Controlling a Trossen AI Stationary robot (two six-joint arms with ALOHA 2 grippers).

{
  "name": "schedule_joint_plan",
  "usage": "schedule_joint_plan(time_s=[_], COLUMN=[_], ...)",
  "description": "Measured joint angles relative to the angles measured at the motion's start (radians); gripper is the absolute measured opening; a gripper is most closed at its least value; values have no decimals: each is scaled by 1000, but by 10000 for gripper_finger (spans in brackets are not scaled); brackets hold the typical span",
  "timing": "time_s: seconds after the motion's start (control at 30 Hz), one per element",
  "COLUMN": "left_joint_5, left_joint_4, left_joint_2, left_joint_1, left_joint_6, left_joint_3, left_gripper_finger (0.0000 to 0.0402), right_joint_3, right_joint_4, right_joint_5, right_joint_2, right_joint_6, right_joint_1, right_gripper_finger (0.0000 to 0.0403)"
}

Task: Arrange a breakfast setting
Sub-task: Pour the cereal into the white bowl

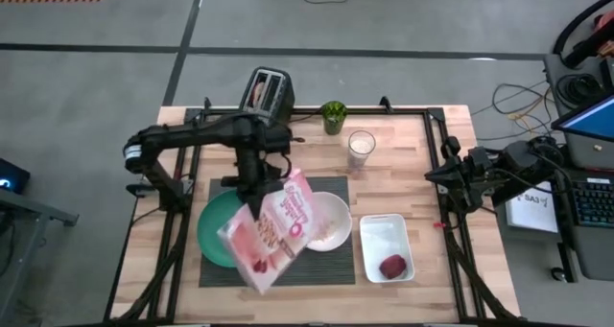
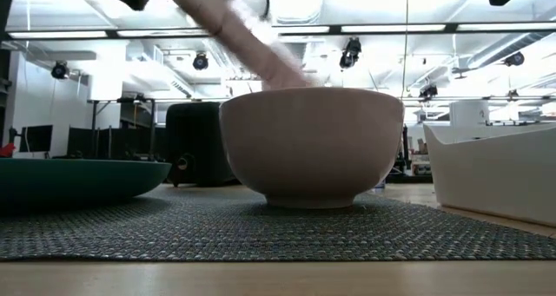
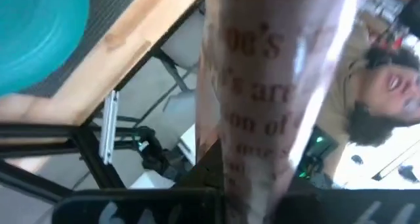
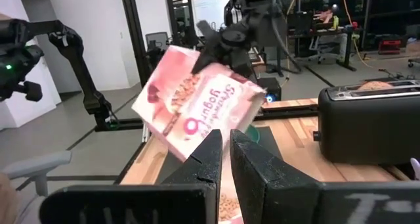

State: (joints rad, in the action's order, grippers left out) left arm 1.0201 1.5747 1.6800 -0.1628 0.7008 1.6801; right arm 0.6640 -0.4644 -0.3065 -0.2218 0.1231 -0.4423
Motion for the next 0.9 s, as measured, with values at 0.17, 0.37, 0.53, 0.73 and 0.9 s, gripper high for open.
schedule_joint_plan(time_s=[0.17, 0.37, 0.53, 0.73, 0.9], left_joint_5=[-11, -12, -27, -68, -41], left_joint_4=[-10, -12, -3, 1, -1], left_joint_2=[16, 13, 13, 7, 5], left_joint_1=[6, 8, 3, -1, 20], left_joint_6=[-68, -111, -85, -26, -76], left_joint_3=[-3, -2, -1, -1, -3], left_gripper_finger=[0, 0, 0, 0, 0], right_joint_3=[0, 3, 3, 3, 3], right_joint_4=[1, 1, 1, 1, 0], right_joint_5=[0, 0, 0, 0, 0], right_joint_2=[0, 0, 0, 0, 0], right_joint_6=[7, 7, 8, 8, 8], right_joint_1=[0, 0, 0, 0, 0], right_gripper_finger=[22, 22, 22, 22, 22])
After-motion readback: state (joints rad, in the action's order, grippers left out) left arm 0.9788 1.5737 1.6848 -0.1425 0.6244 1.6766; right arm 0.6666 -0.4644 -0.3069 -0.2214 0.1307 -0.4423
